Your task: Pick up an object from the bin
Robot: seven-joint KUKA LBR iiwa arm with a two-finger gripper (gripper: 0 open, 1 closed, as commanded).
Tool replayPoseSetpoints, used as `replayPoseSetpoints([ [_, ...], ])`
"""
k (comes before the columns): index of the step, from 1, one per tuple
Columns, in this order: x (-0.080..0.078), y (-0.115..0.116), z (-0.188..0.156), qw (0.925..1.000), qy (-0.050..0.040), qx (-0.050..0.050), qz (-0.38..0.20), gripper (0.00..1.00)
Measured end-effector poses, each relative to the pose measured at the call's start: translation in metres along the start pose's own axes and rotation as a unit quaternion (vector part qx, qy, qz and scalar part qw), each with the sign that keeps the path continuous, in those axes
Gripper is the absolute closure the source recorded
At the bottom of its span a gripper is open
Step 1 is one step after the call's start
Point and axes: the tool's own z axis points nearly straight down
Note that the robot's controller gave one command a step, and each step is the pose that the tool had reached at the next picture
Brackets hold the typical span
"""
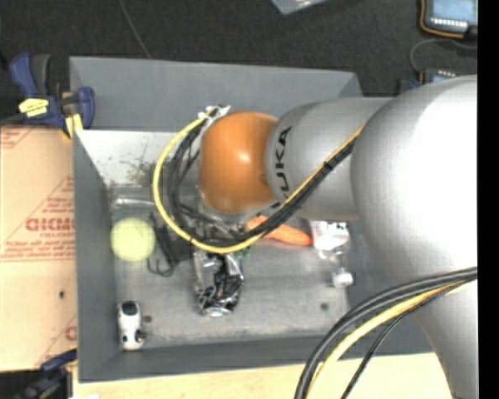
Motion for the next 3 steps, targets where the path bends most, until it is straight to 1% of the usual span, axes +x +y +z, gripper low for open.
replayPoseSetpoints([
  [1, 0.002, -0.009, -0.003, 0.9995, 0.0019, 0.001, -0.031, 0.00],
  [2, 0.000, -0.008, -0.012, 0.9997, -0.0015, 0.000, -0.026, 0.00],
  [3, -0.039, -0.032, 0.006, 0.9977, -0.0007, 0.000, 0.068, 1.00],
])
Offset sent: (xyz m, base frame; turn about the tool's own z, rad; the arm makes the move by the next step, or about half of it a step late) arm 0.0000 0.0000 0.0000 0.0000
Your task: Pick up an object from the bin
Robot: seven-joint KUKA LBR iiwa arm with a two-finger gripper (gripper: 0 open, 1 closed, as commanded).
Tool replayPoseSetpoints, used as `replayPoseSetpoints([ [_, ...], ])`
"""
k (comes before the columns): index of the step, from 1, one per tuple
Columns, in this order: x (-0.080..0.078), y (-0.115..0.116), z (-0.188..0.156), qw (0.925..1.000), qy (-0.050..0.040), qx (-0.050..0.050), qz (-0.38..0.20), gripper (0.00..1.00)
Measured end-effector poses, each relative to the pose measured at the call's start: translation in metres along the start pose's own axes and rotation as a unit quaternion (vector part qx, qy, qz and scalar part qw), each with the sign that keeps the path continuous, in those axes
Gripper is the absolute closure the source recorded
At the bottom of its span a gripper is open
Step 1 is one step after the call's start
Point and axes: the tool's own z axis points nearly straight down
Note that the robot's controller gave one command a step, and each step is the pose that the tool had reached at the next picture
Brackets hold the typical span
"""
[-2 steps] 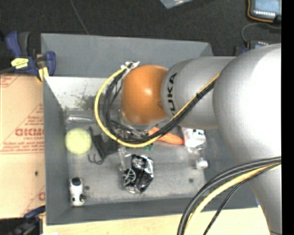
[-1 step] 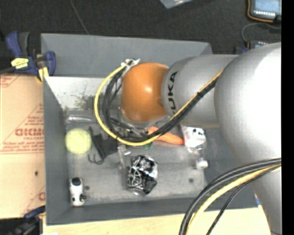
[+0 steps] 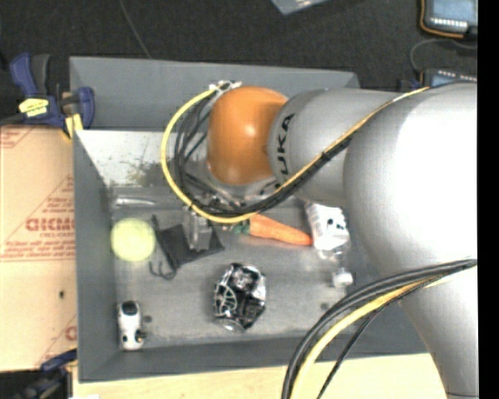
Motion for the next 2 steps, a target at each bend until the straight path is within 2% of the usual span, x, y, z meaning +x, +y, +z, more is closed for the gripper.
replayPoseSetpoints([
  [2, 0.0005, 0.0000, -0.0027, 1.0000, 0.0004, 0.000, 0.000, 1.00],
])
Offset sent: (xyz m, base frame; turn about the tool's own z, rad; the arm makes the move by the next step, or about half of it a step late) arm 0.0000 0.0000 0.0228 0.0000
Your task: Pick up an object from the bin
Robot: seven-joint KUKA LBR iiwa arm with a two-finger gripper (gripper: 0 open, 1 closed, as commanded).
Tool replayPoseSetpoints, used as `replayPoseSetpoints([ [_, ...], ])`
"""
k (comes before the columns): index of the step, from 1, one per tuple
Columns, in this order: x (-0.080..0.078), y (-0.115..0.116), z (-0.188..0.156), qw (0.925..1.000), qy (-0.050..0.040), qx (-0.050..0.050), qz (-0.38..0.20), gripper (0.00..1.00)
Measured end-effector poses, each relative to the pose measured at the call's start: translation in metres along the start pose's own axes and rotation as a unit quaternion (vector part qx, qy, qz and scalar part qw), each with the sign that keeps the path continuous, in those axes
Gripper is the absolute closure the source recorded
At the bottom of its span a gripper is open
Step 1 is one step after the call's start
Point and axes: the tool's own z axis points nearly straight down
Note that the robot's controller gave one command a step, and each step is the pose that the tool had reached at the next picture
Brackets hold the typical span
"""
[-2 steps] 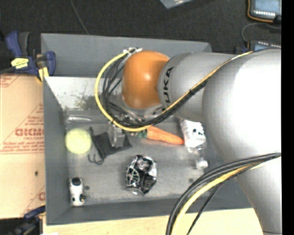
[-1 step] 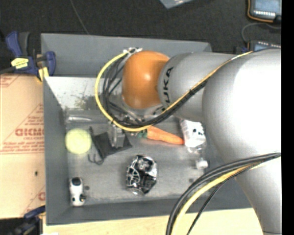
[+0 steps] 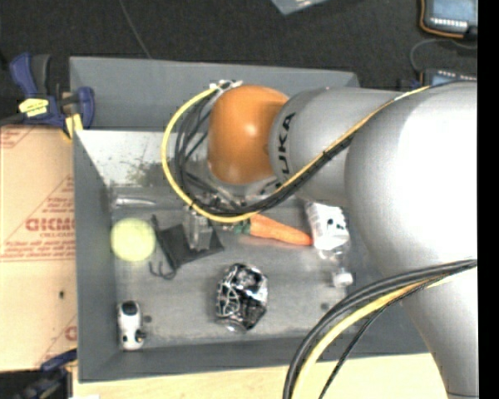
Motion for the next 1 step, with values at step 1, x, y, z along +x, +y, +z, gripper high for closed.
replayPoseSetpoints([
  [1, -0.0006, -0.0001, -0.0068, 1.0000, -0.0009, 0.000, 0.000, 1.00],
])
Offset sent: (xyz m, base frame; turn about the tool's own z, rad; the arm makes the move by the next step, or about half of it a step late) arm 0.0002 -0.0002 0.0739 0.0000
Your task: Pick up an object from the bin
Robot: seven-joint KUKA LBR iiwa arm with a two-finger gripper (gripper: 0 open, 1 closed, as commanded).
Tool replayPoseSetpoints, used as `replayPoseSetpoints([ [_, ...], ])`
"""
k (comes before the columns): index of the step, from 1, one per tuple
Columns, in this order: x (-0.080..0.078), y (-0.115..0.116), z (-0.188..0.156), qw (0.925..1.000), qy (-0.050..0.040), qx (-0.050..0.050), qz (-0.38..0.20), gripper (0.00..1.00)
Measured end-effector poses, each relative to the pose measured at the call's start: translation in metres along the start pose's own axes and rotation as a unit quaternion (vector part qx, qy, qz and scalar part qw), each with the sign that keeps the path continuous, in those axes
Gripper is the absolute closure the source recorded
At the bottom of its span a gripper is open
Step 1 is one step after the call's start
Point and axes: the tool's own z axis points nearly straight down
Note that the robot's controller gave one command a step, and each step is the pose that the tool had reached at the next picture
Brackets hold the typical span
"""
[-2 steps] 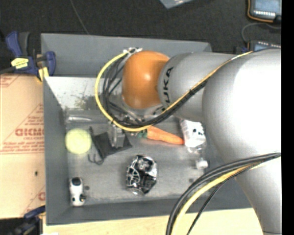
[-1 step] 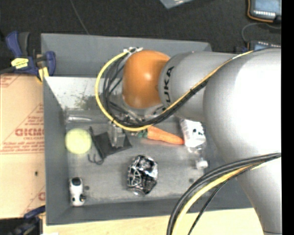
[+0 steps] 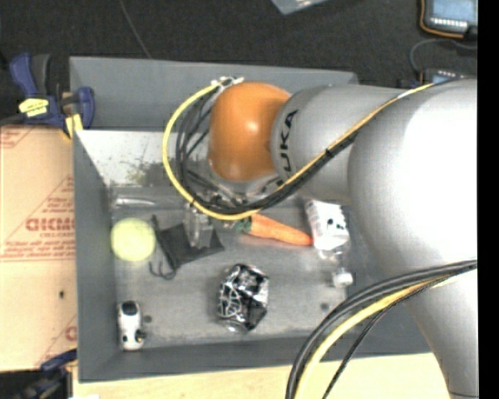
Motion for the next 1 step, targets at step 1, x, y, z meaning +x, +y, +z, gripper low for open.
replayPoseSetpoints([
  [1, 0.0006, -0.0001, -0.0080, 1.0000, 0.0015, 0.000, 0.000, 1.00],
])
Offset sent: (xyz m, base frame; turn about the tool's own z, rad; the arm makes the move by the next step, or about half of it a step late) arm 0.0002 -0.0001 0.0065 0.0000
